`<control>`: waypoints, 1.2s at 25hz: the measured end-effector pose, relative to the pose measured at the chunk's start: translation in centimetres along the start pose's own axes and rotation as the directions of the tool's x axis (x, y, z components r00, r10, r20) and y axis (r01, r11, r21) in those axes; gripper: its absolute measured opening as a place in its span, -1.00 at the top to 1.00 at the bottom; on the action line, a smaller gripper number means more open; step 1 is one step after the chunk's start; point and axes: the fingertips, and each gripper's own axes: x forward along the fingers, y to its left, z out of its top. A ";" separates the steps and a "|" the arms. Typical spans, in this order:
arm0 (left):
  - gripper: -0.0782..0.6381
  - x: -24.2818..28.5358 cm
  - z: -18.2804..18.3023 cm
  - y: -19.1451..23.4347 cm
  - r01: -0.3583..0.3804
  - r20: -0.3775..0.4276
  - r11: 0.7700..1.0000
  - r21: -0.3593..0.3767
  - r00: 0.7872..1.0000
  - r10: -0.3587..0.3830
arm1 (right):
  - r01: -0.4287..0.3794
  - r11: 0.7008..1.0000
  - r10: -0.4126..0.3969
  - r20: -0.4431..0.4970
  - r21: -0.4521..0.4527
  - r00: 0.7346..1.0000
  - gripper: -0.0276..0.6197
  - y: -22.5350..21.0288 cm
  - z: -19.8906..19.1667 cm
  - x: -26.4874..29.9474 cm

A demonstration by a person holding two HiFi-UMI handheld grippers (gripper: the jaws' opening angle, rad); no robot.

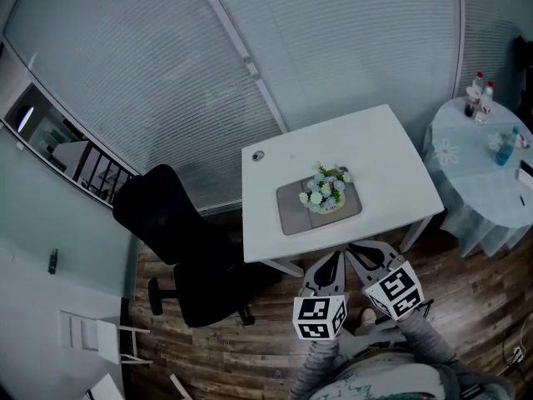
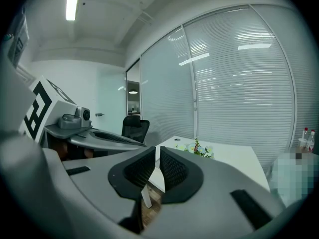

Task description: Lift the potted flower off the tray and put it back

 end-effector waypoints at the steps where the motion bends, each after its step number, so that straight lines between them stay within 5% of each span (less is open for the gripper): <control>1: 0.75 -0.1 -0.1 0.1 -0.004 -0.001 1.000 -0.002 1.000 0.004 | -0.005 1.000 0.005 -0.001 0.000 1.000 0.79 0.1 0.0 0.1; 8: 0.75 0.7 0.1 1.5 -0.001 -0.002 1.000 -0.012 1.000 0.001 | 0.012 1.000 -0.012 -0.006 0.010 1.000 0.79 -0.7 0.1 1.2; 30: 0.75 10.3 4.8 9.7 0.214 -0.031 0.975 0.058 0.977 -0.212 | 0.194 0.980 -0.193 -0.020 0.043 0.981 0.79 -7.3 3.5 12.0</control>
